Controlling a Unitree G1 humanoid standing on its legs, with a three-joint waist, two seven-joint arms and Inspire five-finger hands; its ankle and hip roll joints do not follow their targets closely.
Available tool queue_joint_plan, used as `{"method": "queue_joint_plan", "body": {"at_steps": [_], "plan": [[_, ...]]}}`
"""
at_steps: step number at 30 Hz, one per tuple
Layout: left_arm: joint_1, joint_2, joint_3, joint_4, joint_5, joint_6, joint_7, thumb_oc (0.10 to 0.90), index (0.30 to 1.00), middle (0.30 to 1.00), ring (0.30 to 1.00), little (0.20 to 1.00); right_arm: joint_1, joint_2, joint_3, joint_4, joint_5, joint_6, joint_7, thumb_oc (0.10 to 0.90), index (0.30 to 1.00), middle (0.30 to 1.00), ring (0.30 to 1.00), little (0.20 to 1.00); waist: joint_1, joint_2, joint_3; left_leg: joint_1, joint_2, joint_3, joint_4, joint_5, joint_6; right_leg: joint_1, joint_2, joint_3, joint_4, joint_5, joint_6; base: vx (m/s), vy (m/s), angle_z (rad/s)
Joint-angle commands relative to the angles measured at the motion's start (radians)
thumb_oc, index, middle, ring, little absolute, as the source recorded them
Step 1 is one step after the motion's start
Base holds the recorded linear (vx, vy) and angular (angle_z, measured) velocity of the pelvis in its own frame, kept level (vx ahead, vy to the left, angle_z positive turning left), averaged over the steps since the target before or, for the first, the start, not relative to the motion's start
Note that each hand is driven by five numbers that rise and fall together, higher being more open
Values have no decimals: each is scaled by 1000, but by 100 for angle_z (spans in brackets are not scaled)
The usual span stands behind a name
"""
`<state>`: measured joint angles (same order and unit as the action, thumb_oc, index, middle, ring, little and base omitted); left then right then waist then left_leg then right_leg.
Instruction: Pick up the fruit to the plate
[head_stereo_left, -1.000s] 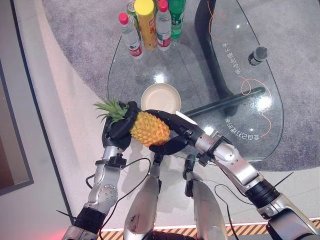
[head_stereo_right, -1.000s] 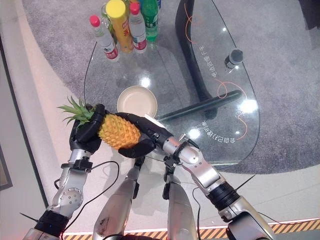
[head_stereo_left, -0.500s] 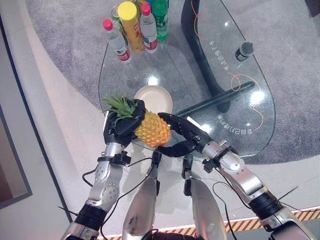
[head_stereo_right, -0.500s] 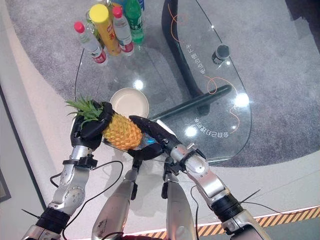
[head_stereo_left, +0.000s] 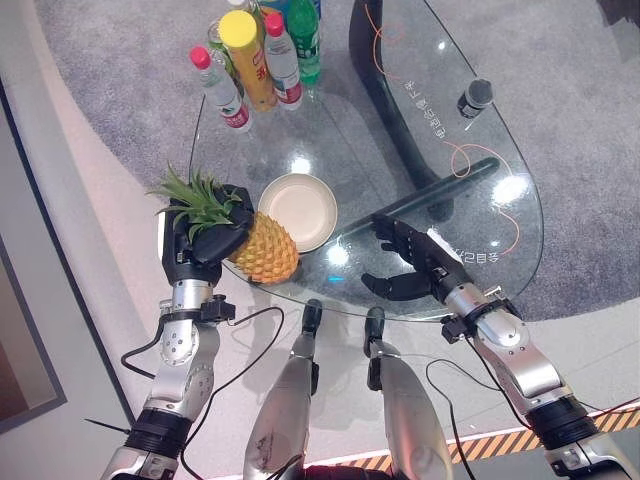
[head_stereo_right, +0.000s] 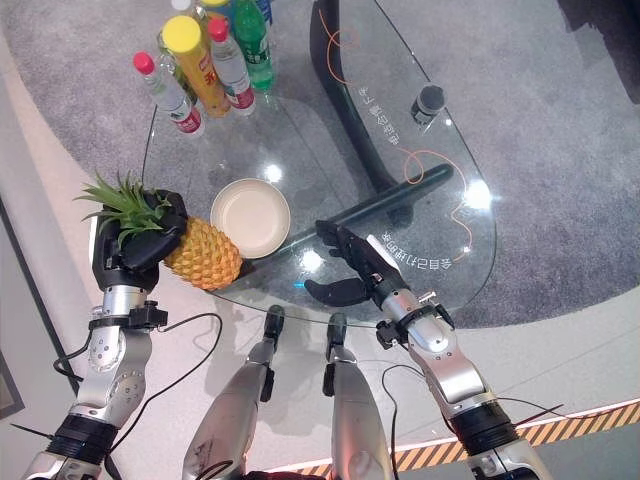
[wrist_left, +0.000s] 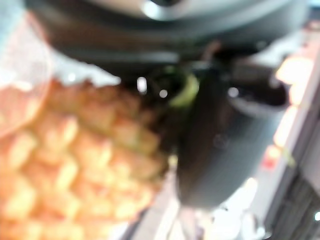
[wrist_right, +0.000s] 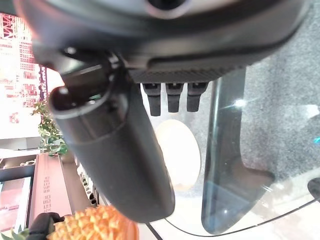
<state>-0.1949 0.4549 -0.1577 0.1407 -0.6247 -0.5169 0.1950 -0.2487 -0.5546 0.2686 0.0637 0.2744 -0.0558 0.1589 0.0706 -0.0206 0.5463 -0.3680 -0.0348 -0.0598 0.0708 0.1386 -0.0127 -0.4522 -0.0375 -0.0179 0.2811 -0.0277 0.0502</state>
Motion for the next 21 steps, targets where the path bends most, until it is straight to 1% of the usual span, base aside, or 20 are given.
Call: {"method": "queue_joint_plan", "body": {"at_steps": [1,3,5,7,9,11,14,15,20,21], "plan": [[-85,37,75,-95,88,-203,62,100,300,300,300,200,-12,-21,9,-122,28,-73,48,800,900,900,900,900,-17,-18,-26,-40,-70,-22,171,-161,17,45,-8,-53,-39,22,47,0,0,0],[-124,26,58,-76,114,-227,109,100,300,300,300,200,-35,-11,47,-109,47,-49,70,800,900,900,900,900,-19,-24,-26,-57,-70,-22,182,-160,13,29,-7,-54,-29,20,46,0,0,0],[-151,22,45,-59,131,-242,132,100,300,300,300,200,-54,-4,73,-97,61,-37,77,800,900,900,900,900,-21,-28,-26,-72,-70,-21,189,-158,10,14,-6,-55,-21,20,46,0,0,0],[-198,13,24,-28,171,-261,175,100,300,300,300,200,-84,8,115,-79,72,-6,89,800,900,900,900,900,-25,-35,-26,-95,-69,-19,197,-154,5,-8,-4,-55,-13,21,45,0,0,0],[-259,6,-4,14,241,-271,233,100,300,300,300,200,-122,21,166,-50,96,31,105,800,900,900,900,900,-31,-39,-26,-123,-68,-15,204,-149,-1,-39,1,-51,-5,22,43,0,0,0],[-288,4,-19,37,279,-278,268,100,300,300,300,200,-138,28,191,-41,106,54,112,800,900,900,900,900,-36,-43,-26,-142,-68,-13,212,-149,-3,-59,5,-47,2,23,42,0,0,0],[-339,5,-29,85,348,-302,329,100,300,300,300,200,-166,31,231,-8,126,87,143,800,900,900,900,900,-45,-51,-26,-177,-67,-6,227,-149,-5,-95,12,-42,10,26,38,-11,41,-7],[-358,6,-33,107,367,-319,351,100,300,300,300,200,-175,30,249,3,138,102,156,800,900,900,900,900,-49,-53,-26,-194,-67,-1,234,-149,-7,-112,14,-38,14,27,36,-10,56,-12],[-410,5,-40,154,428,-353,426,100,300,300,300,200,-195,32,292,43,166,141,210,800,900,900,900,900,-59,-55,-26,-236,-66,8,247,-149,-10,-162,23,-29,27,29,31,-6,61,-8],[-429,3,-41,177,461,-365,462,100,300,300,300,200,-205,32,306,56,175,155,229,800,900,900,900,900,-62,-56,-26,-254,-66,10,251,-148,-10,-185,27,-28,34,30,28,1,66,-3]]}}
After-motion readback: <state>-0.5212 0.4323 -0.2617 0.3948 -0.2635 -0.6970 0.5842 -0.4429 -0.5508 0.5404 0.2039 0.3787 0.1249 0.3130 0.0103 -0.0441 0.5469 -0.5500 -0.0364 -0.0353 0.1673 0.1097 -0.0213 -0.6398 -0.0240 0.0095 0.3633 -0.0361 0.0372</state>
